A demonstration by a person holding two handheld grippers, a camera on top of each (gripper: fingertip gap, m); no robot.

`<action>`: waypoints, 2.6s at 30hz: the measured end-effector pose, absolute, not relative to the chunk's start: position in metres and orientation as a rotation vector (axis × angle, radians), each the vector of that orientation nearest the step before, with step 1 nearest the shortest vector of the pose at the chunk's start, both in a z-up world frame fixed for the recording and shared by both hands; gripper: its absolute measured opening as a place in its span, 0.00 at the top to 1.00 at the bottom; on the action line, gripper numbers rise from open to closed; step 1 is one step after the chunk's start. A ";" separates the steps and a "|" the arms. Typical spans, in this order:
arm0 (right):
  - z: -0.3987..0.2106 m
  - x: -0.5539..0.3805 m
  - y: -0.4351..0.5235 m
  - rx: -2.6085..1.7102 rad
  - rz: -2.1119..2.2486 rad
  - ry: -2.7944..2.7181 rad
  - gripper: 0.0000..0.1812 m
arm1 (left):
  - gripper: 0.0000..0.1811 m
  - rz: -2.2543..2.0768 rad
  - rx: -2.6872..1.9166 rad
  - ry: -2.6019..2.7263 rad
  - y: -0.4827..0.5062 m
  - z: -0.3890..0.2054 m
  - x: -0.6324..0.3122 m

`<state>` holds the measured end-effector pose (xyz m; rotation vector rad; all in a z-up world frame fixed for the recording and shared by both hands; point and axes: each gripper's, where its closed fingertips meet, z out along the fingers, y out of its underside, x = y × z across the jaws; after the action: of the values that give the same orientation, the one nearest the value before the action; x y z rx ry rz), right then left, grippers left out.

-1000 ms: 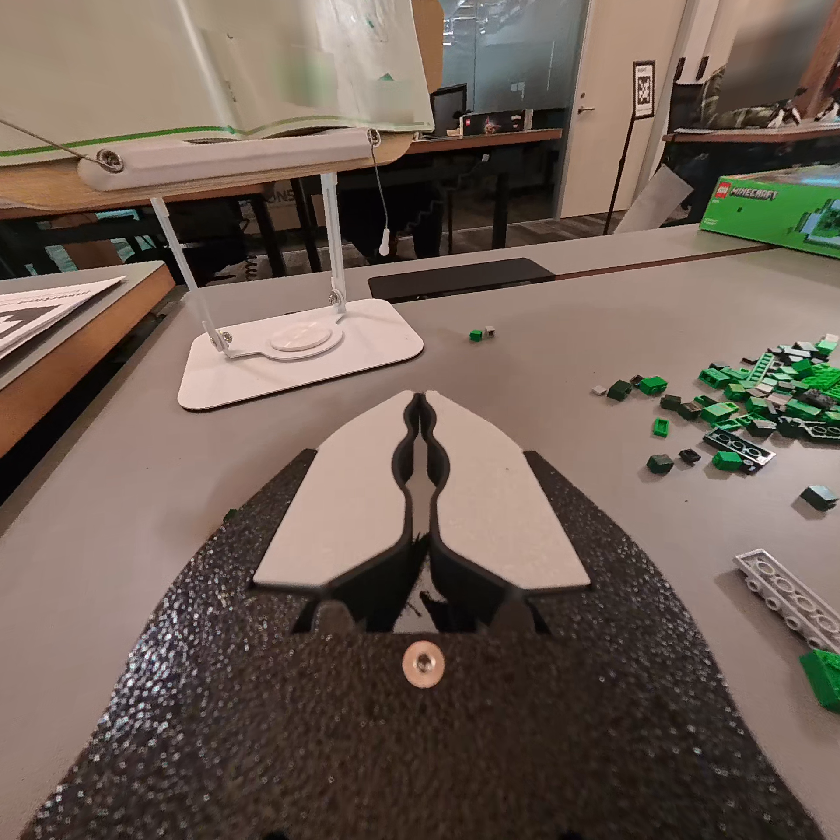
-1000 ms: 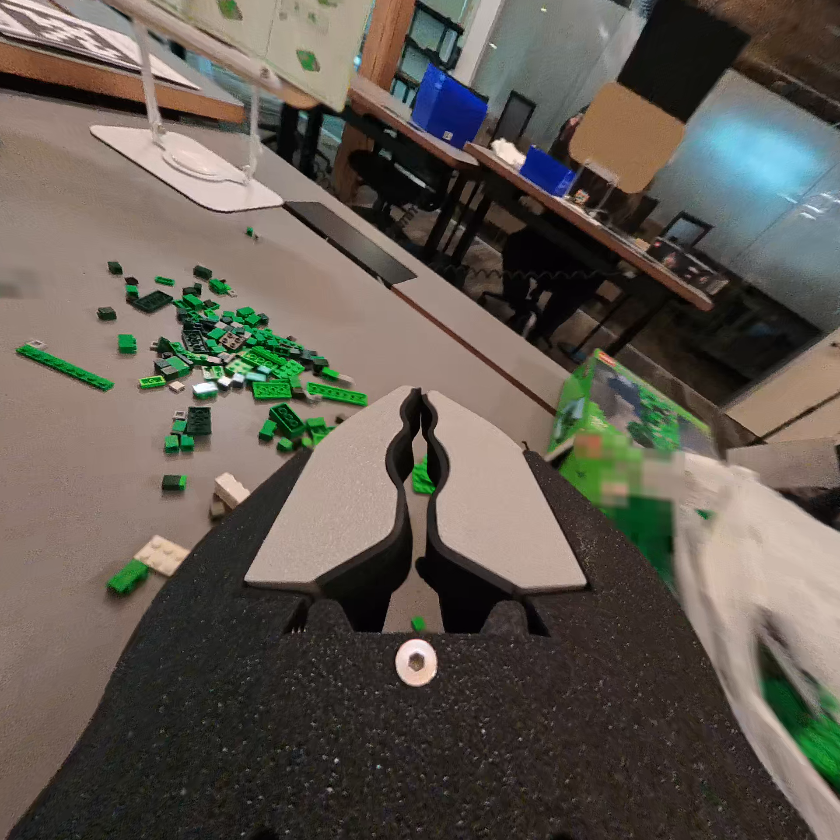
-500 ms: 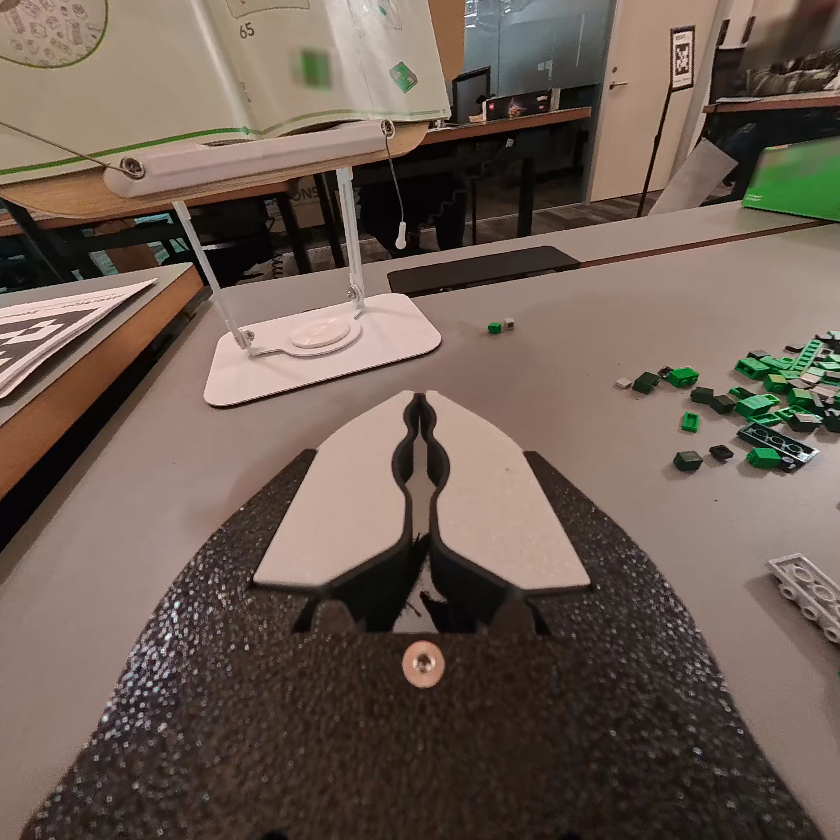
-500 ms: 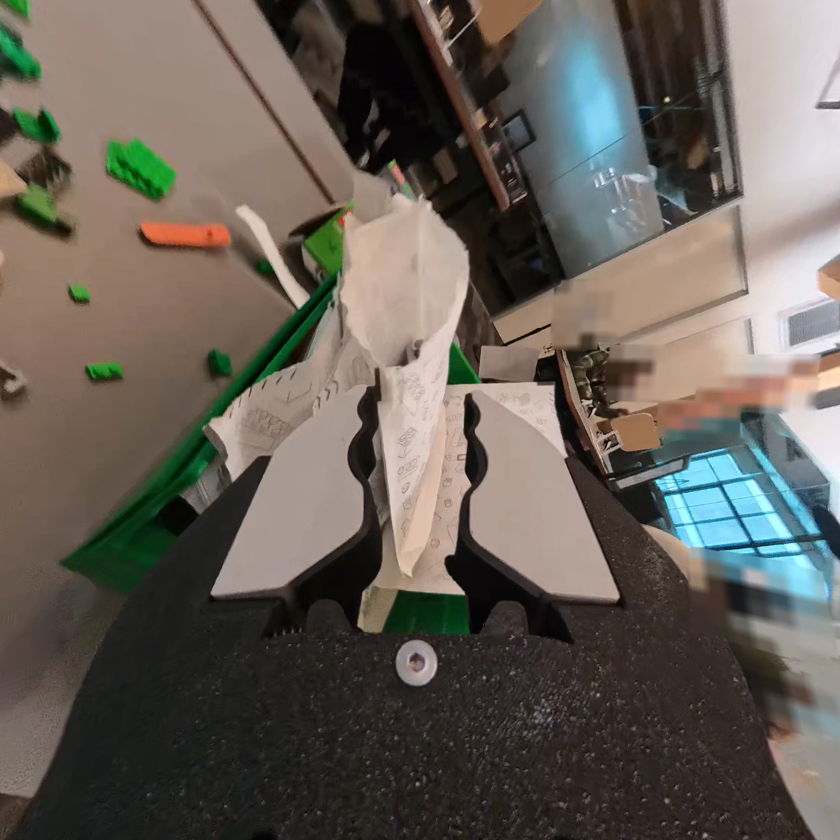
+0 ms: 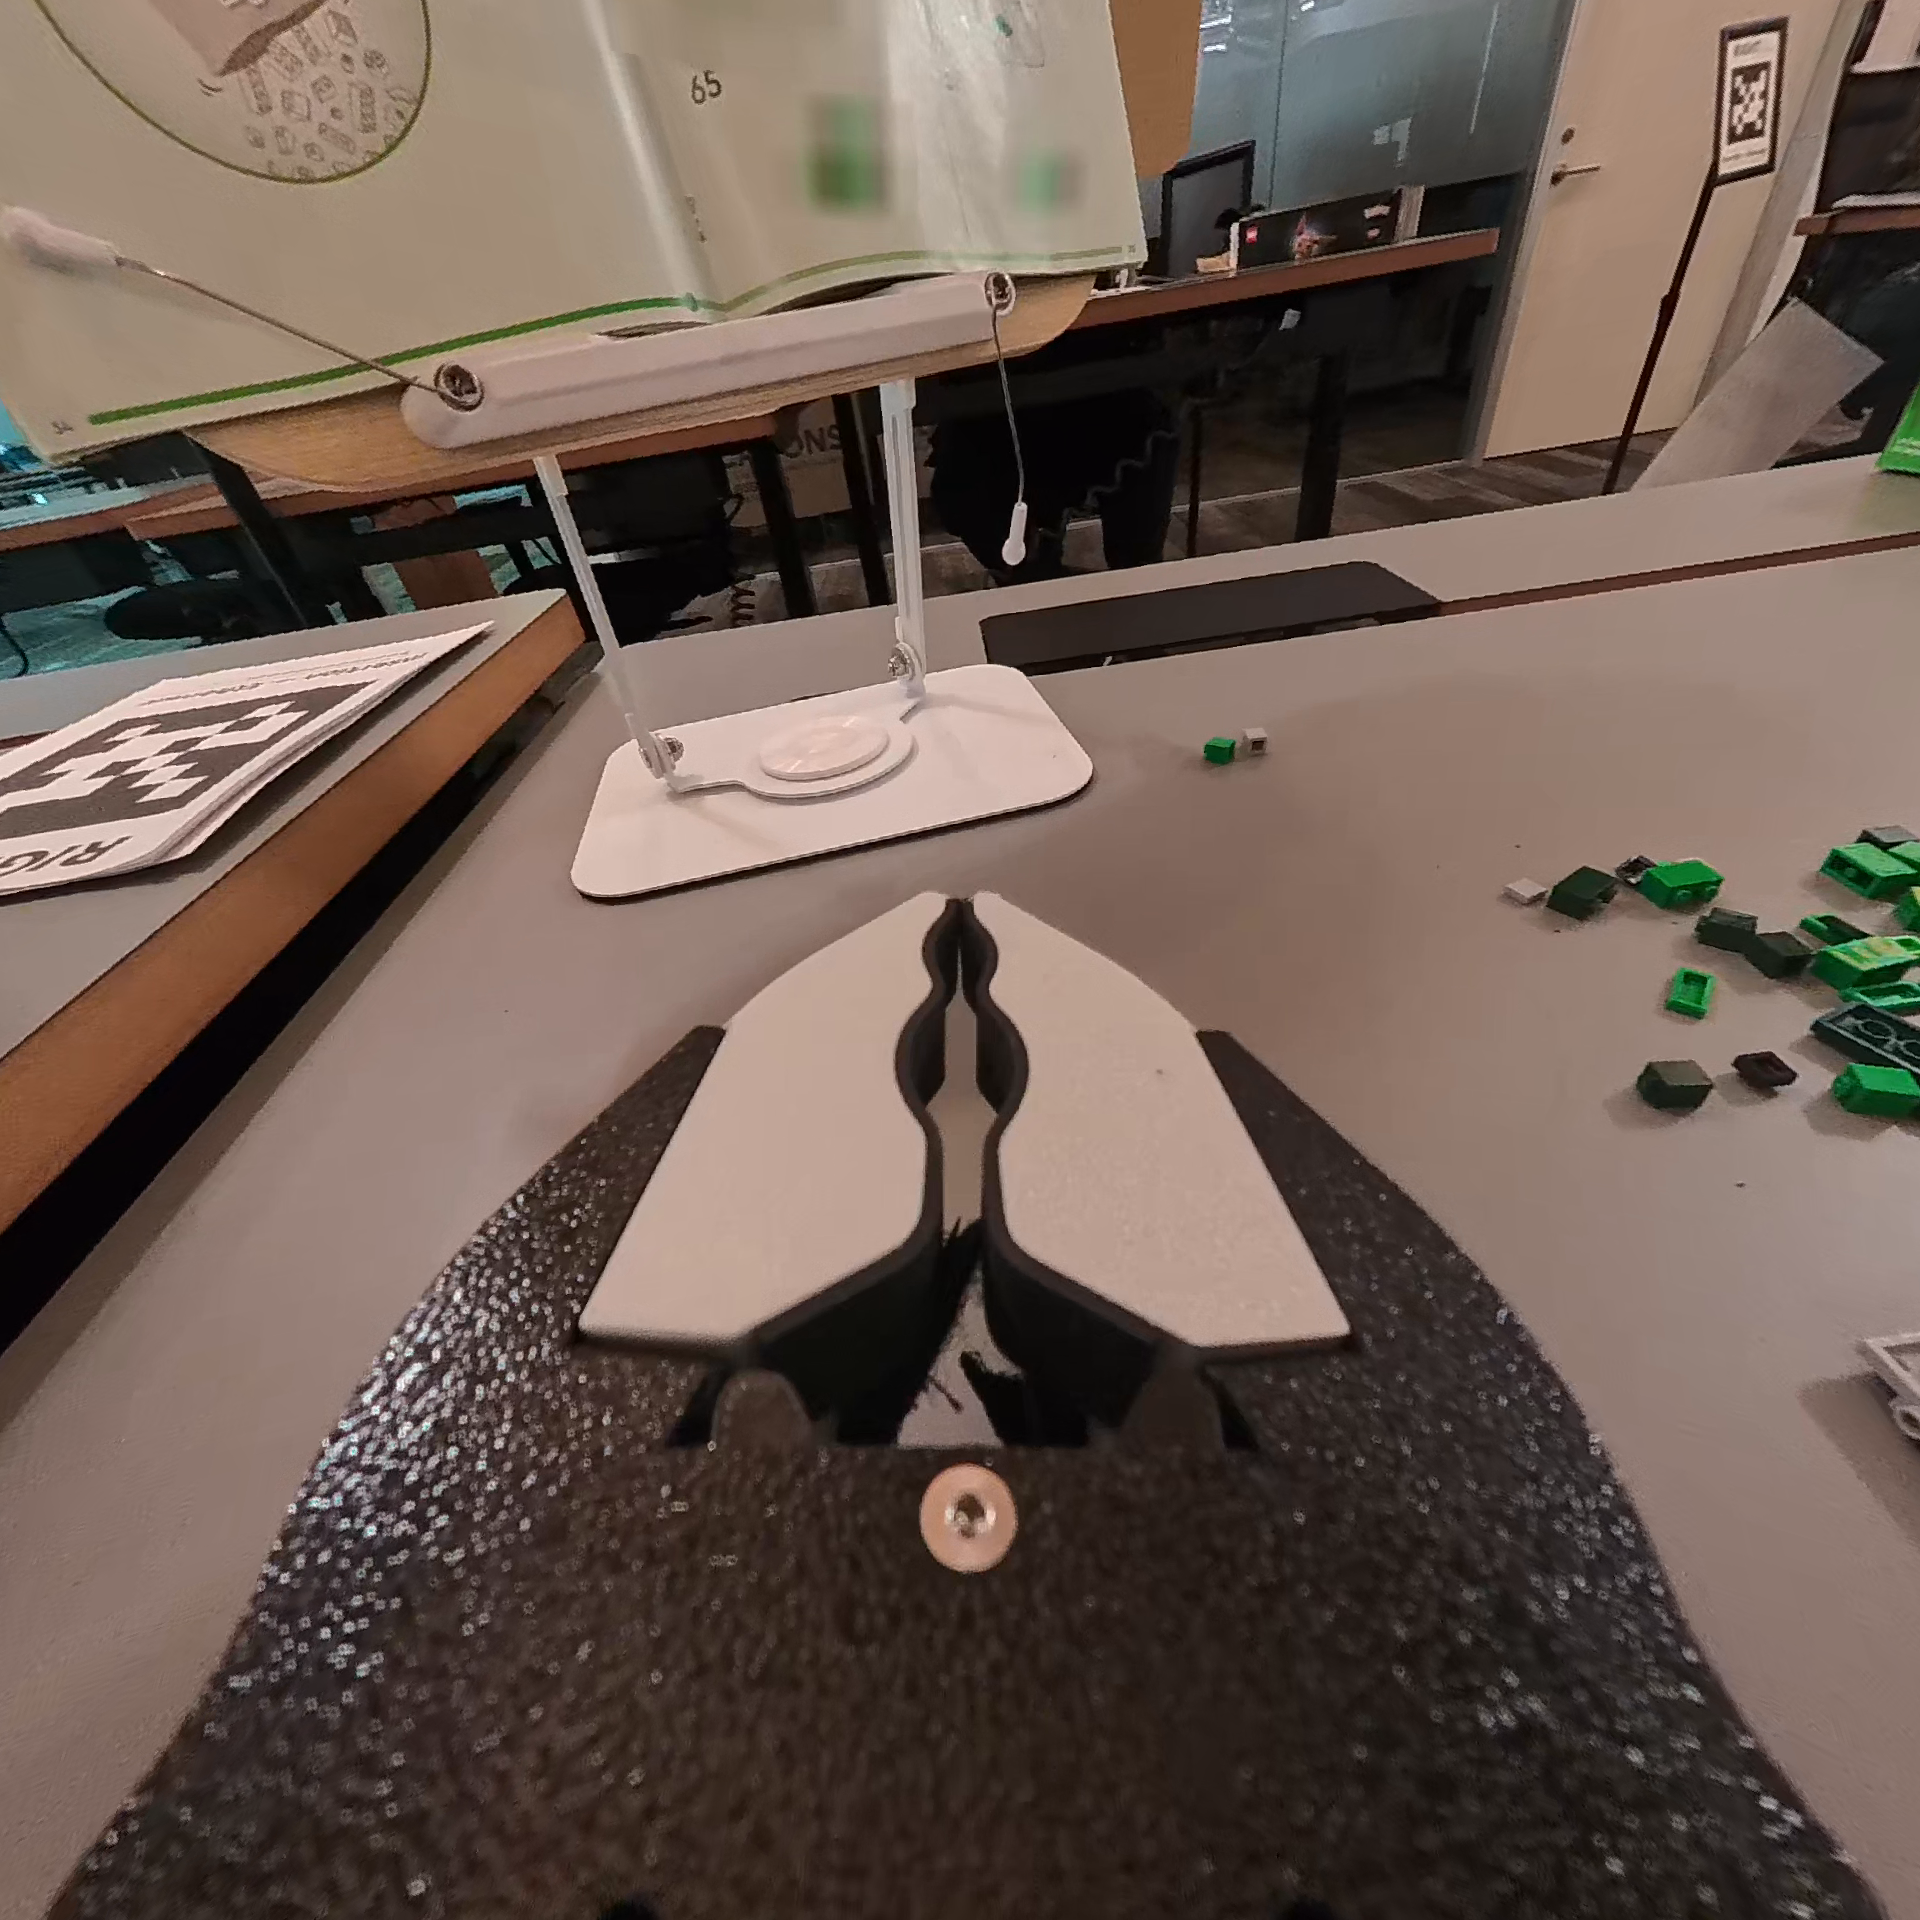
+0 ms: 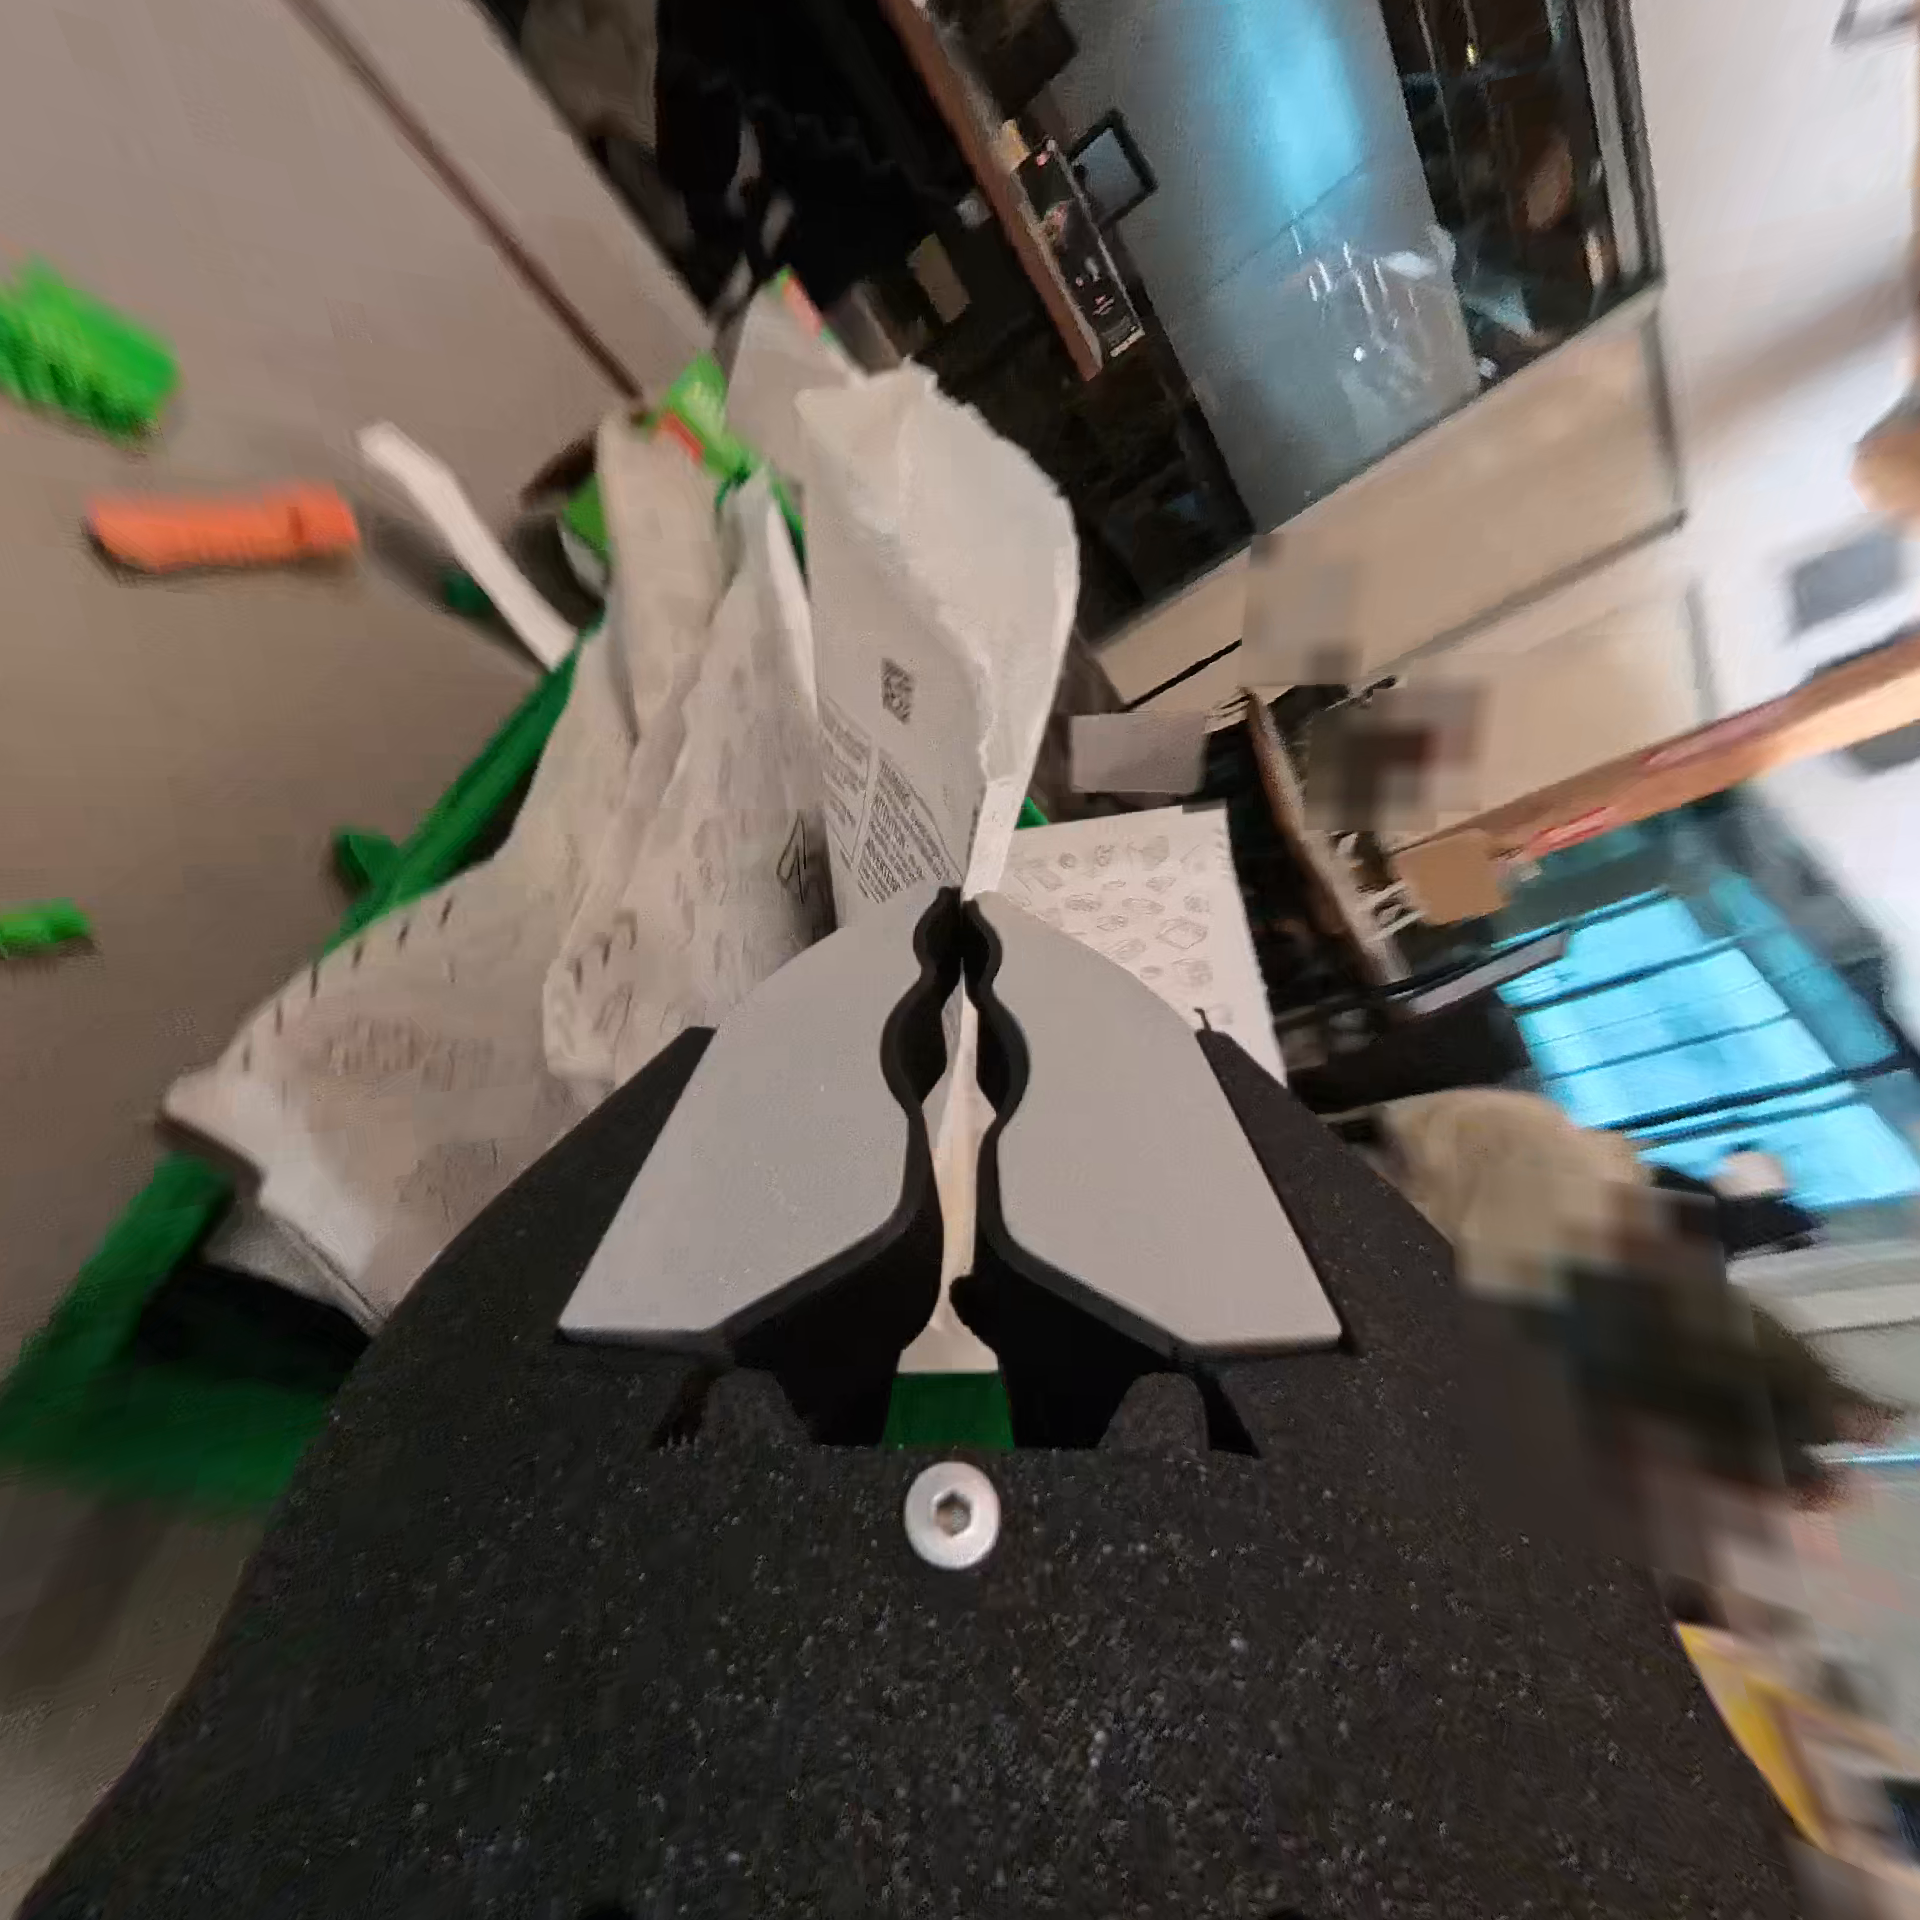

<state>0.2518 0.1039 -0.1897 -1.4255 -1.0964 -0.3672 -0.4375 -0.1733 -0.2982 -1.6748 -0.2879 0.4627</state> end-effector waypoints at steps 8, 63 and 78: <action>-0.151 0.309 0.131 -1.640 0.078 -0.477 1.00 | 1.00 0.487 -1.705 -0.272 -0.171 -0.302 -0.436; -0.250 0.264 0.063 -1.484 -0.102 -1.464 0.84 | 1.00 0.468 -1.717 -0.275 -0.170 -0.303 -0.435; -0.208 0.286 0.101 -1.573 -0.147 -0.972 1.00 | 1.00 0.467 -1.713 -0.280 -0.170 -0.303 -0.435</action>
<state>0.2857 0.1011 -0.2080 -1.5729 -0.9722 -0.1467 -0.4355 -0.1702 -0.3029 -1.7131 -0.2803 0.4666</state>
